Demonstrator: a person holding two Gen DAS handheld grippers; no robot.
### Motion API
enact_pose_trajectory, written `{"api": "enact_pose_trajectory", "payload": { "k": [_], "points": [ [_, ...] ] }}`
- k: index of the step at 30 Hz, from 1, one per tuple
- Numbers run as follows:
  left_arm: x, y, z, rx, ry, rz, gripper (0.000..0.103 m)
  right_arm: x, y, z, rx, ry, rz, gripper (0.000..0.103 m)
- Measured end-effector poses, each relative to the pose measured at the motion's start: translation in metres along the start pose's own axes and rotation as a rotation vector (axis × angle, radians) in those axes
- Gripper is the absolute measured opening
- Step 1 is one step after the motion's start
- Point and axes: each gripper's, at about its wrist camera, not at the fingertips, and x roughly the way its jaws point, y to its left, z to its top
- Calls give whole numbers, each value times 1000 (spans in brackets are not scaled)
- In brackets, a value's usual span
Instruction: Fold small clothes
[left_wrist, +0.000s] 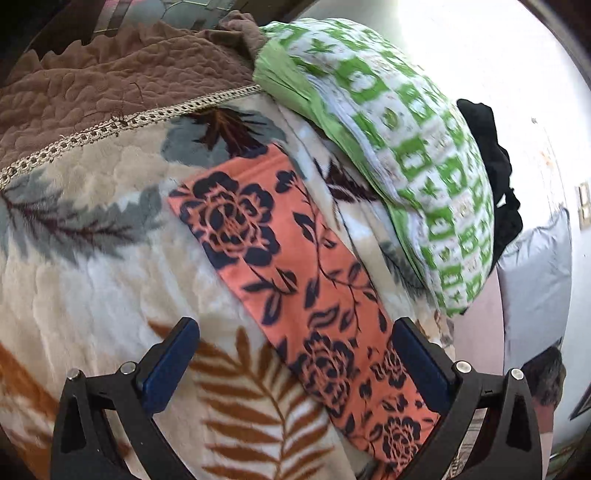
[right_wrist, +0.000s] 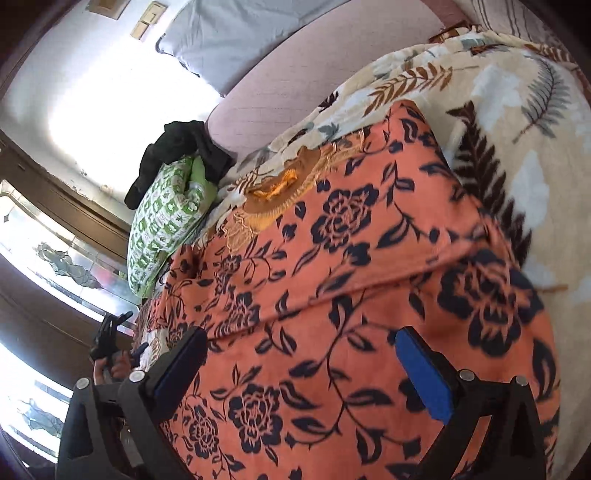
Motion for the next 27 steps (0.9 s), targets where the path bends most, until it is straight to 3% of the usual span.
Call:
{"api": "enact_pose_trajectory", "payload": {
  "k": [4,6,8,10,12,14,16,18,20,23,27],
  "points": [
    [9,0,20,-1,-29,-27,102,6,-1,-10,4,9,-27,103],
    [13,1,27,-20,-45,-16,90,9,-2,-12,0,7,-41,103],
    [21,7,33,-48,-53,30,70,12,-3,-12,7,8,-53,103],
    [25,12,38,-73,-54,163,5,13,-4,-13,9,5,-61,103],
    [25,19,42,-132,-43,145,5,12,-4,-13,8,1,-63,103],
    [16,5,44,-91,-65,192,4,11,-4,-13,1,4,-64,103],
    [-7,-25,42,-15,-129,211,4,6,-5,-14,3,-6,-61,103],
    [-41,-76,32,144,-232,227,4,0,-6,-15,-2,-28,-54,103],
    [-79,-131,15,288,-305,169,4,-5,-10,-15,8,-43,-44,103],
    [-139,-222,-35,501,-382,26,4,-16,-18,-15,45,-75,-14,103],
    [-174,-333,-132,767,-380,-143,4,-32,-28,-14,83,-121,15,103]
  ]
}}
